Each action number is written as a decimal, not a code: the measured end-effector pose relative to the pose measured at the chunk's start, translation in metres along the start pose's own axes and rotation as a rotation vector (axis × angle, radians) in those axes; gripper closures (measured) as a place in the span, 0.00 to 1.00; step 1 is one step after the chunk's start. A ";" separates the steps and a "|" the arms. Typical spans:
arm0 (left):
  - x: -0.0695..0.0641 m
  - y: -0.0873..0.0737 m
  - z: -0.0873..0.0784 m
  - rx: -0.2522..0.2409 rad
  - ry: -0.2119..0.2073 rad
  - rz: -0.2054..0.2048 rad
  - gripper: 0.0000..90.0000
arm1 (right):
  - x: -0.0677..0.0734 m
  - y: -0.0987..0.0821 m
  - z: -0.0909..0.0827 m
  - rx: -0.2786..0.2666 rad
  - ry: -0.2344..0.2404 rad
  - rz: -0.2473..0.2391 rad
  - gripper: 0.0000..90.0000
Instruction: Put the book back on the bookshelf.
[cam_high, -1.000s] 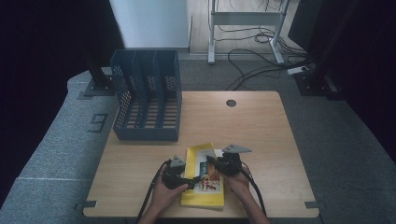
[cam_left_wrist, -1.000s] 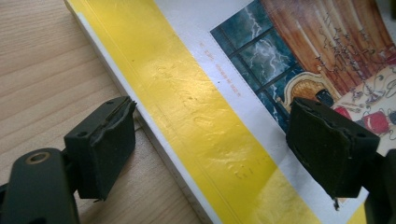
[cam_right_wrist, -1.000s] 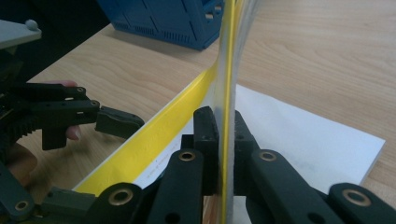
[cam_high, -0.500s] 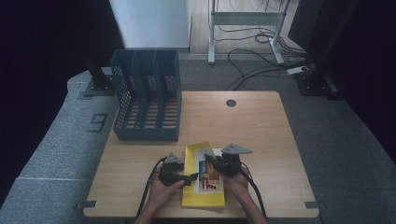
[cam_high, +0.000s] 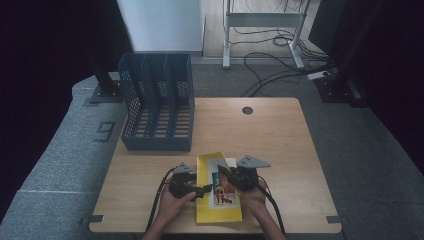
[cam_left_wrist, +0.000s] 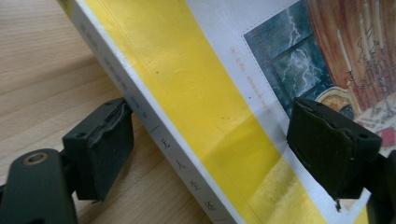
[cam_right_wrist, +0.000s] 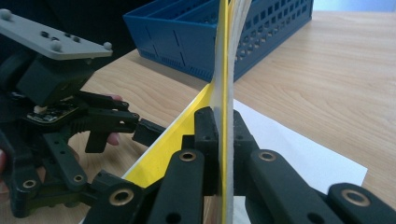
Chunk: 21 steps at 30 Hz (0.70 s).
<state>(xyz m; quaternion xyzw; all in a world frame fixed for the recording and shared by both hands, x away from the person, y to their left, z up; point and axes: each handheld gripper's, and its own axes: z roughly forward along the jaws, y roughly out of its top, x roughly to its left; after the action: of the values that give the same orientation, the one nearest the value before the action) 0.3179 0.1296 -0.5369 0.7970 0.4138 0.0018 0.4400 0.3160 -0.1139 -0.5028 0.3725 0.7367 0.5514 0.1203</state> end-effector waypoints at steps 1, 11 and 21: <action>0.001 0.000 0.000 0.001 -0.017 -0.006 0.17 | 0.001 0.000 0.000 -0.003 0.001 -0.003 0.96; 0.000 0.002 0.001 0.004 -0.026 -0.002 0.17 | 0.006 0.002 -0.003 -0.006 0.012 -0.034 0.96; 0.004 0.001 0.006 0.058 -0.012 -0.037 0.20 | 0.012 -0.002 0.004 0.036 -0.059 -0.090 0.95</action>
<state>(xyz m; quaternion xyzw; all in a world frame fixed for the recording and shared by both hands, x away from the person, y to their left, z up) 0.3234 0.1273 -0.5414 0.8016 0.4258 -0.0232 0.4191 0.3088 -0.1030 -0.5031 0.3570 0.7589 0.5208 0.1597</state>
